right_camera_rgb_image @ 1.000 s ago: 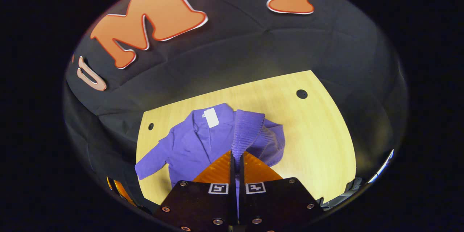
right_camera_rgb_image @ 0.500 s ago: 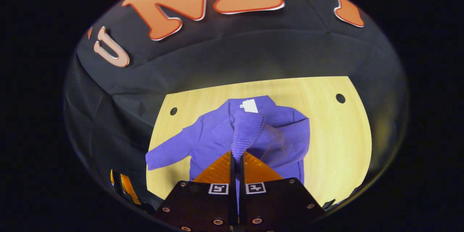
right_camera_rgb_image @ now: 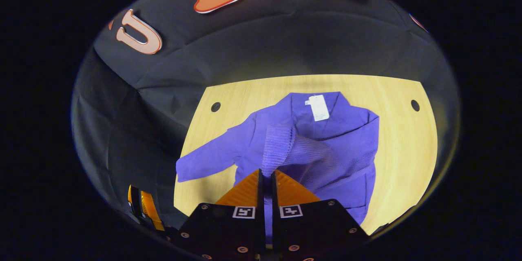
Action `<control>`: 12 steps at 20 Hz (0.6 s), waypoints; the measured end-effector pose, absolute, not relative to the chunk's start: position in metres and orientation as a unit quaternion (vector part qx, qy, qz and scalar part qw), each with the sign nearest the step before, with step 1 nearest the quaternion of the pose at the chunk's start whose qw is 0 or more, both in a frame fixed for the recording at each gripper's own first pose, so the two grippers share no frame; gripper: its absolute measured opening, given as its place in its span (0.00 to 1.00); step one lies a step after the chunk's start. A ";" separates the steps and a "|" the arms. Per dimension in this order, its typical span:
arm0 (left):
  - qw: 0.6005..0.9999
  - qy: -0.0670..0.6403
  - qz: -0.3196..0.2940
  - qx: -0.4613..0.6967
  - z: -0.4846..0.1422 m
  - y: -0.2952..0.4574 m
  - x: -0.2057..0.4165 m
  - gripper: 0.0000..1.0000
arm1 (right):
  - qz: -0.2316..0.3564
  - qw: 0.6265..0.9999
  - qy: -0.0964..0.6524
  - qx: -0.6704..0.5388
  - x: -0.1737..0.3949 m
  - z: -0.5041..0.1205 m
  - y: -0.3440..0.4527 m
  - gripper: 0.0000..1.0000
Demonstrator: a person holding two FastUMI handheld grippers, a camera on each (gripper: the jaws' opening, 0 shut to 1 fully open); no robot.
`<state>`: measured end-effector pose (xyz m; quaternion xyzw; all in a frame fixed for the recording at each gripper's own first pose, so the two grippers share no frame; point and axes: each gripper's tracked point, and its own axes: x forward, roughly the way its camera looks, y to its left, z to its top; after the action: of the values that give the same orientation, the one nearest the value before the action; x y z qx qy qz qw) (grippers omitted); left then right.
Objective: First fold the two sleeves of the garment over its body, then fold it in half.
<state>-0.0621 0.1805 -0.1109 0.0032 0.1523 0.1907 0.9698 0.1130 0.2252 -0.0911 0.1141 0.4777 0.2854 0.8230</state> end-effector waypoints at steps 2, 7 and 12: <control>0.968 0.155 0.196 0.003 -0.113 0.184 -0.064 0.97 | 0.290 0.819 0.481 0.115 0.110 -0.093 0.230 0.07; 0.965 0.163 0.204 -0.003 -0.120 0.189 -0.063 0.97 | 0.310 0.807 0.484 0.133 0.105 -0.088 0.246 0.09; 0.963 0.169 0.210 -0.004 -0.127 0.198 -0.062 0.97 | 0.335 0.801 0.473 0.148 0.098 -0.076 0.256 0.12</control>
<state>-0.0624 0.1977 -0.1273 -0.0037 0.1685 0.2102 0.9630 0.0978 0.2561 -0.0763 0.1475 0.4734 0.3354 0.8010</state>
